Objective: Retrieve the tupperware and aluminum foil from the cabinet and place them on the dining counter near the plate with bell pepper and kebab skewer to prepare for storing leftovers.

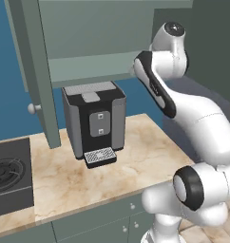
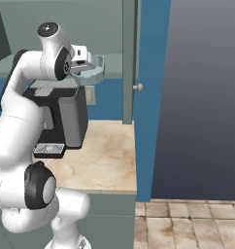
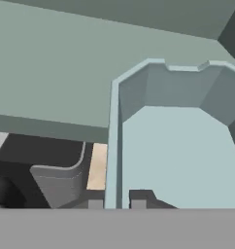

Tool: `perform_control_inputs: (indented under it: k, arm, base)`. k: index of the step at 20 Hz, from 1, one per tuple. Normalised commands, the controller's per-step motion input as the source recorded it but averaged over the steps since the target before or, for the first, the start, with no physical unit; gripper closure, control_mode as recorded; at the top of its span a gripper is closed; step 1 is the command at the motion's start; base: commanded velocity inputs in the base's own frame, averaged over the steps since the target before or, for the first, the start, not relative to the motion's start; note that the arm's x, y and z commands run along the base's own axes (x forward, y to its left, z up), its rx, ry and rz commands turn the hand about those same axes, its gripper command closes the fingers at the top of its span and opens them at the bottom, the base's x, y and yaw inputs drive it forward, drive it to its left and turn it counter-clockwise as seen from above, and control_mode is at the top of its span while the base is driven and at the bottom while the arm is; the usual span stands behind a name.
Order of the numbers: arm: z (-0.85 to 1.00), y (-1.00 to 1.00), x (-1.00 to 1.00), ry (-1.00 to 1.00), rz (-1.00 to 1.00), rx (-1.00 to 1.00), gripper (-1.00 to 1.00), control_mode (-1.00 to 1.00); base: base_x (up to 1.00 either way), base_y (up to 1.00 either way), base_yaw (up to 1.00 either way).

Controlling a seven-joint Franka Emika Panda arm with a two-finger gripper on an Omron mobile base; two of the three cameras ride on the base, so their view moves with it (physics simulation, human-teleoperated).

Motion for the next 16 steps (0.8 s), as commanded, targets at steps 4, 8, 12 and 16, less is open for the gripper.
perform_control_inputs:
  k: [4, 8, 12, 16]
  arm:
    - [-0.03, 0.01, -1.0, 0.12, 0.0, -0.05, 1.0, -1.0]
    - [-0.27, 0.16, -1.0, 0.1, 0.0, -0.08, 1.0, -1.0]
    - [-0.45, 0.12, -1.0, 0.13, 0.0, -0.08, 1.0, -1.0]
    - [-0.45, 0.0, -1.0, 0.12, 0.0, -0.03, 1.0, -1.0]
  base:
    - [0.0, 0.0, 0.0]
    - [0.0, 0.0, 0.0]
    - [0.0, 0.0, 0.0]
    - [0.0, 0.0, 0.0]
